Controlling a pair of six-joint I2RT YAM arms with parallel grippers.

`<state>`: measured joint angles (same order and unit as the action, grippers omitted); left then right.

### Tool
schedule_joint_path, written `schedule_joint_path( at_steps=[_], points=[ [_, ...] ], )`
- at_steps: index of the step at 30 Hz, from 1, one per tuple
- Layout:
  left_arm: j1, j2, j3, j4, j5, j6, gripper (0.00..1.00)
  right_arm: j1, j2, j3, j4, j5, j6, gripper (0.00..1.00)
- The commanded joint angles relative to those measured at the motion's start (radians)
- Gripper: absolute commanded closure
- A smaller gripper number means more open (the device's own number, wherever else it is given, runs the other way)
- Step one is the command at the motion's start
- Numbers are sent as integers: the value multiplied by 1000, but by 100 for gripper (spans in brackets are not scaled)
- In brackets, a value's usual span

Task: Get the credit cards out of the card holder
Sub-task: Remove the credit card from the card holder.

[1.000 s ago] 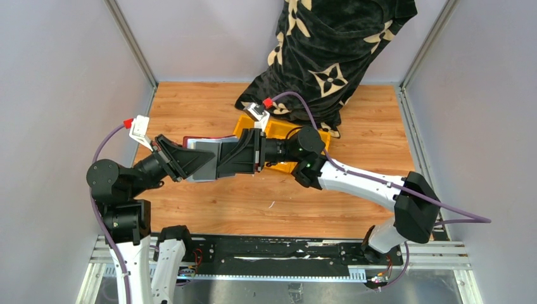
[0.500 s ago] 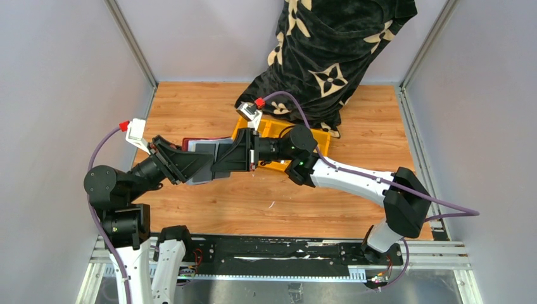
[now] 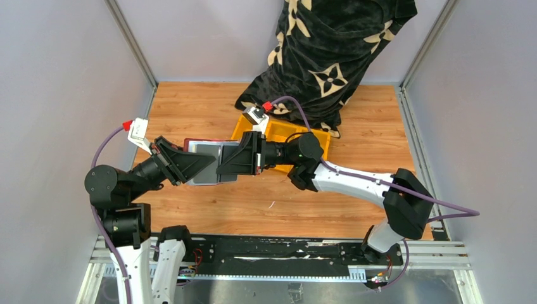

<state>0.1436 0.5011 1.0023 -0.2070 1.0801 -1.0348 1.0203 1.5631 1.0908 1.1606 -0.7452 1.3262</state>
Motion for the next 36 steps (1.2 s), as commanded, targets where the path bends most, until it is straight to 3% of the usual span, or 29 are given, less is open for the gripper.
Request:
schedule_joint_path(
  at_steps=[1,22,29,36],
  points=[
    [-2,-3,16,31,30,-28,76,11,-32,-33,93,29,26,100],
    [-2,8,44,29,29,-28,78,-38,-104,-123,83,35,16,100],
    [-2,6,38,27,22,-26,80,-37,-68,-78,107,36,56,72],
    [-3,4,37,24,21,-25,83,-31,-31,-34,137,38,77,70]
  ],
)
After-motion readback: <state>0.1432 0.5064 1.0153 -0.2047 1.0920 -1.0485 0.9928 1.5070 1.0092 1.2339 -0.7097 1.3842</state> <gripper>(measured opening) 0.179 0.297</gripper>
